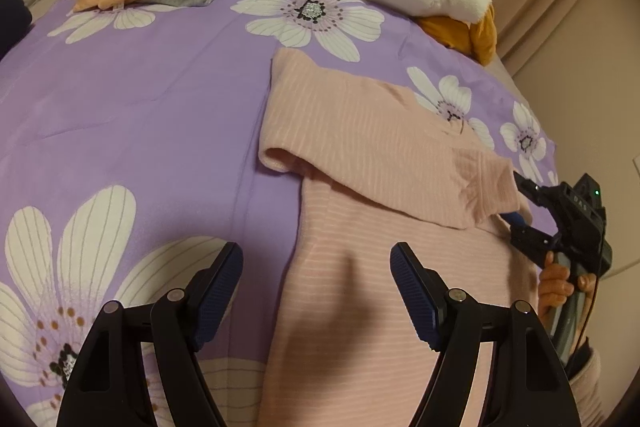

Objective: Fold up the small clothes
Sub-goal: 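Grasp the folded shirt side edge with the right tool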

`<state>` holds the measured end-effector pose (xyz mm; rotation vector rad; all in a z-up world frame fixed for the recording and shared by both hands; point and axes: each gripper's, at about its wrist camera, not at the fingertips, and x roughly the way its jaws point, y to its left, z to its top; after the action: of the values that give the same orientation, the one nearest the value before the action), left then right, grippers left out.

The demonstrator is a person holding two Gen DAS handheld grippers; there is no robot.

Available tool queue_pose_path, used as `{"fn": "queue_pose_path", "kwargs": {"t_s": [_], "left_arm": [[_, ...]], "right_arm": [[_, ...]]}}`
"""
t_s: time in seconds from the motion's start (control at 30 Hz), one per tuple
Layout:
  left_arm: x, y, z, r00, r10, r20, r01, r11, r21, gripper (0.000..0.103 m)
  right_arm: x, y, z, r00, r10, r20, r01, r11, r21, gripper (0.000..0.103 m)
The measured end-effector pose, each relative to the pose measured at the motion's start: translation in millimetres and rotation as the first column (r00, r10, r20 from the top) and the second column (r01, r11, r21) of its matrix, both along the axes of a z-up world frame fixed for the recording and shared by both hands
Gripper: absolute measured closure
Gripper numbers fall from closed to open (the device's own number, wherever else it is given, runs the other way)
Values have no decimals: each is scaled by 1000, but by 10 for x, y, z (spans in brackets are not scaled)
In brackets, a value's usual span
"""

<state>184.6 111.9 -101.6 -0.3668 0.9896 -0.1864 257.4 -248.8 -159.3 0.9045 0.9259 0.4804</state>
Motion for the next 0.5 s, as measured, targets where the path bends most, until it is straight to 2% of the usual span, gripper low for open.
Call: {"fn": "queue_pose_path", "kwargs": {"t_s": [0.07, 0.17, 0.27, 0.37, 0.43, 0.47, 0.5], "left_arm": [[-22, 8, 14, 1000, -1, 4, 1, 1000, -2, 28], [-44, 36, 25, 1000, 2, 9, -2, 1000, 5, 28], [-50, 40, 30, 1000, 4, 12, -4, 1000, 13, 28], [-50, 44, 25, 1000, 11, 9, -11, 1000, 0, 28], [-59, 38, 28, 1000, 11, 13, -11, 1000, -6, 28], [-63, 32, 29, 1000, 9, 12, -9, 1000, -2, 28], [-64, 25, 28, 1000, 7, 10, -7, 1000, 5, 28]], "right_arm": [[-20, -15, -56, 999, -21, -26, 23, 997, 68, 54], [-114, -93, -107, 995, -83, -47, 89, 987, 132, 54], [-179, -165, -167, 993, -99, -66, 110, 976, 188, 54], [-209, -154, -153, 993, -85, -81, 97, 981, 169, 53], [-209, -138, -116, 994, -87, -71, 99, 977, 187, 52], [-171, -127, -114, 994, -84, -71, 95, 981, 171, 53], [-142, -85, -103, 994, -76, -83, 85, 990, 108, 59]]}}
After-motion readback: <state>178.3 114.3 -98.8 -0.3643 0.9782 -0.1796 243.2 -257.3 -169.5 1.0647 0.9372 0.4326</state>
